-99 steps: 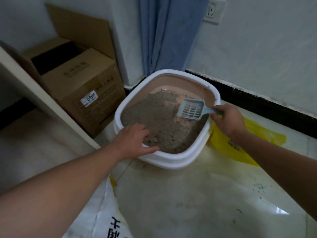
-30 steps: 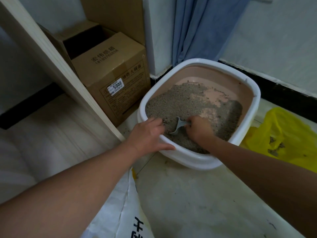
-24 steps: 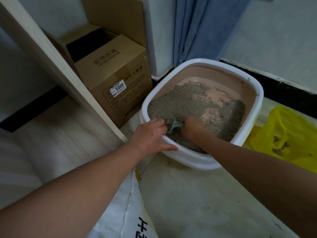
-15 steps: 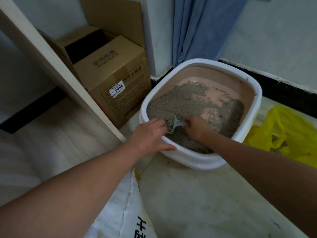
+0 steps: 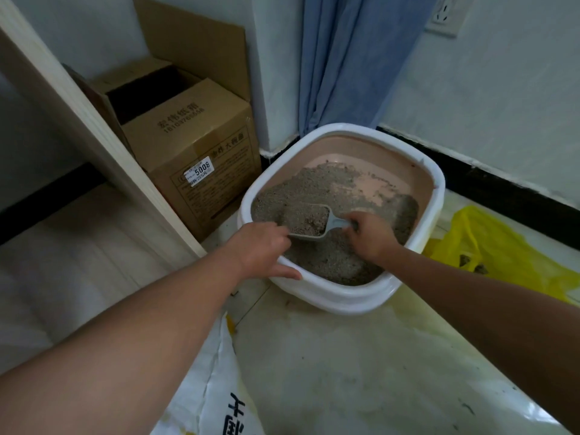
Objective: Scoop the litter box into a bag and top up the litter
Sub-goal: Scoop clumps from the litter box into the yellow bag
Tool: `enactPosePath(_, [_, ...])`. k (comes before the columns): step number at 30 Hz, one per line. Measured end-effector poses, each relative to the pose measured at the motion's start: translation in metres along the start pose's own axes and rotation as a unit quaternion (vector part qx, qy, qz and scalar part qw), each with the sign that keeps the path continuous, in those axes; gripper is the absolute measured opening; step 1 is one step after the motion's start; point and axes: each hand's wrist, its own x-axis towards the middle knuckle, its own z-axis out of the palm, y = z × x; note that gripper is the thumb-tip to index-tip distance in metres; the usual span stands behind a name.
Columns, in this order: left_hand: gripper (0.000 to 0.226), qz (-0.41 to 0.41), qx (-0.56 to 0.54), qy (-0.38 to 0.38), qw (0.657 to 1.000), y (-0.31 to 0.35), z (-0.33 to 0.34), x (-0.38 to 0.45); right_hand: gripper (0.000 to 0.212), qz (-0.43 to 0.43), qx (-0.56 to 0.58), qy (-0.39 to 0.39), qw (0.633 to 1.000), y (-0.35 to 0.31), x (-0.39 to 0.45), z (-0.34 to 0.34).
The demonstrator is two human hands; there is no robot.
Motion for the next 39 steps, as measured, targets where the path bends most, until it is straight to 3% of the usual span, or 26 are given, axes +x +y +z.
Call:
enactPosePath(13, [0.062,0.006,0.016,-0.07,0.997,0.004,-0.012,0.008,0.017,0.0,0.001,0.048,0.999,0.02,-0.028,-0.018])
enactPosePath(39, [0.058,0.005,0.027,-0.068,0.997,0.005,-0.01,0.009,0.013,0.01,0.004,0.065,0.998,0.032,-0.039,-0.033])
